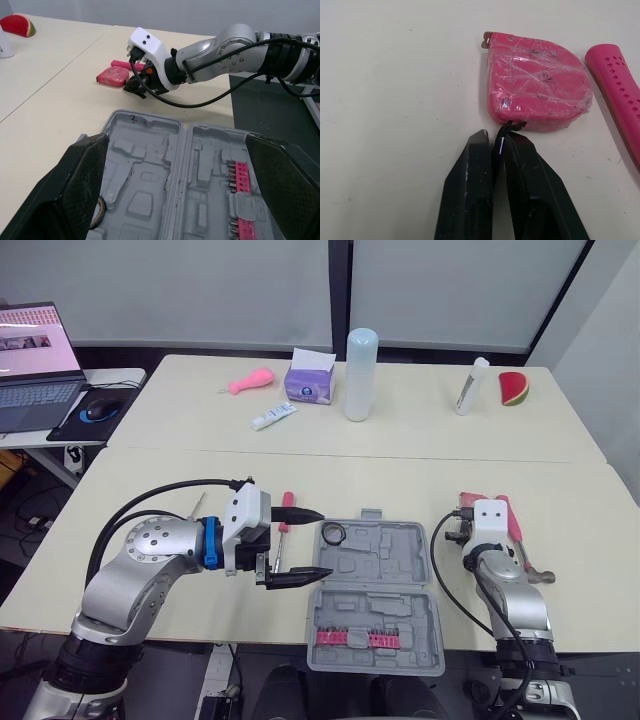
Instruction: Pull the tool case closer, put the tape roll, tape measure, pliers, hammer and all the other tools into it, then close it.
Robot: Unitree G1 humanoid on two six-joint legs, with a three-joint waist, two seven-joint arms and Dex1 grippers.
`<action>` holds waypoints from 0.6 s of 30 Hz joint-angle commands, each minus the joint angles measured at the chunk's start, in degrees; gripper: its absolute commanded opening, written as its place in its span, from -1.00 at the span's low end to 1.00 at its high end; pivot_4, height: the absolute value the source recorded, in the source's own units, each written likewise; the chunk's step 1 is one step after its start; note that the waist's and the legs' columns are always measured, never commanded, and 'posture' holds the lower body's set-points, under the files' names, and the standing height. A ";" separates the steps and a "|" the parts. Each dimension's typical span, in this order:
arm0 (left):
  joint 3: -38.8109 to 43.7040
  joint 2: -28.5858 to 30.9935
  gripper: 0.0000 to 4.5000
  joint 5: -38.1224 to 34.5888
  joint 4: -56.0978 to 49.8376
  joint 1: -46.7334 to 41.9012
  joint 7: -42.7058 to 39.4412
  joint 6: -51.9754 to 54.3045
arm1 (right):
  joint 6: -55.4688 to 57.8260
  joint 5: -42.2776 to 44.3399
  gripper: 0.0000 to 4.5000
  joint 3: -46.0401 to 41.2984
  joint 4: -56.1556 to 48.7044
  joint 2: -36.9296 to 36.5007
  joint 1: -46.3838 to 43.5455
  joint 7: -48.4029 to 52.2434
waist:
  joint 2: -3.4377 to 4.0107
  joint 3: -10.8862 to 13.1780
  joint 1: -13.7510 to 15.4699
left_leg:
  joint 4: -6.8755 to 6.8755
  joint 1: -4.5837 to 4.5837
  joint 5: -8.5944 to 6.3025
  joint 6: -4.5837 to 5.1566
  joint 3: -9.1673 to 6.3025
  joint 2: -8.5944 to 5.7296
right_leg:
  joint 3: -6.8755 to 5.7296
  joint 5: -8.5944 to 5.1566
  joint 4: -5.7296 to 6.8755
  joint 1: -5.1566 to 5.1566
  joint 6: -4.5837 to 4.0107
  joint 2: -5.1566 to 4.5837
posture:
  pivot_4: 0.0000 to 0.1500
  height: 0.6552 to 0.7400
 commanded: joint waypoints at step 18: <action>-1.67 6.35 1.00 5.66 1.00 6.66 -9.18 -11.32 | 15.02 5.67 -0.99 4.67 -37.57 -7.66 30.57 12.58 | 0.02 0.00 0.12 | -0.04 -0.03 -0.02 0.03 -0.08 0.01 | -0.02 0.00 -0.06 0.03 0.00 0.03 | 1.00 0.06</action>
